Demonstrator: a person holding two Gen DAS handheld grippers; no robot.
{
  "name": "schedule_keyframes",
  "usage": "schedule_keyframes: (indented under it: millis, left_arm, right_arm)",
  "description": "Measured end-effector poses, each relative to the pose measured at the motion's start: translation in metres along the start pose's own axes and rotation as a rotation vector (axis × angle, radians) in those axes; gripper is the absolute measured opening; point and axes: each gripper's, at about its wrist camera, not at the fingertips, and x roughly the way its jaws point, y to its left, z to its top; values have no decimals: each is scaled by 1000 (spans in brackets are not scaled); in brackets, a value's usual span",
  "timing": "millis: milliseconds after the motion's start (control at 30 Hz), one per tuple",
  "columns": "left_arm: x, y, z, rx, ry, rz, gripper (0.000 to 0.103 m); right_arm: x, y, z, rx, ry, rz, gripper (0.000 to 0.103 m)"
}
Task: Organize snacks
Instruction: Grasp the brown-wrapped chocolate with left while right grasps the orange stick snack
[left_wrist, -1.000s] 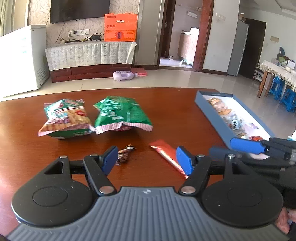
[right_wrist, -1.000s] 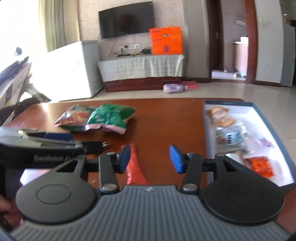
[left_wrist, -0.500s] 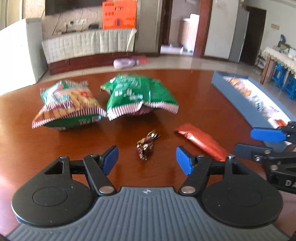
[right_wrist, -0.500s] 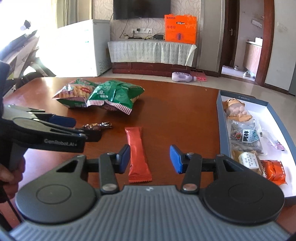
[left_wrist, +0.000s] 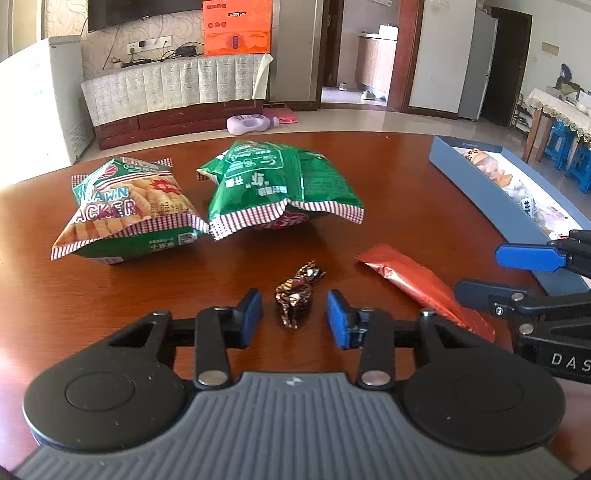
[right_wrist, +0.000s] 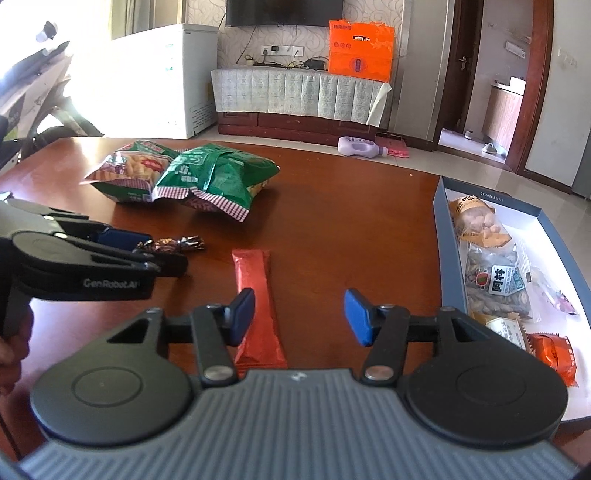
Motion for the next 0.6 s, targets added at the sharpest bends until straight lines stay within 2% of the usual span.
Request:
schedule_keyframes:
  millis: [133, 400, 600]
  left_arm:
    - [-1, 5, 0, -11, -4, 17, 26]
    - [-4, 12, 0, -43, 6, 8, 26]
    - [-7, 15, -3, -49, 9, 0, 26]
  right_arm:
    - [2, 6, 1, -12, 0, 6, 61]
    - [18, 16, 4, -12, 34, 27, 61]
    - [32, 19, 7, 12, 54, 11, 61]
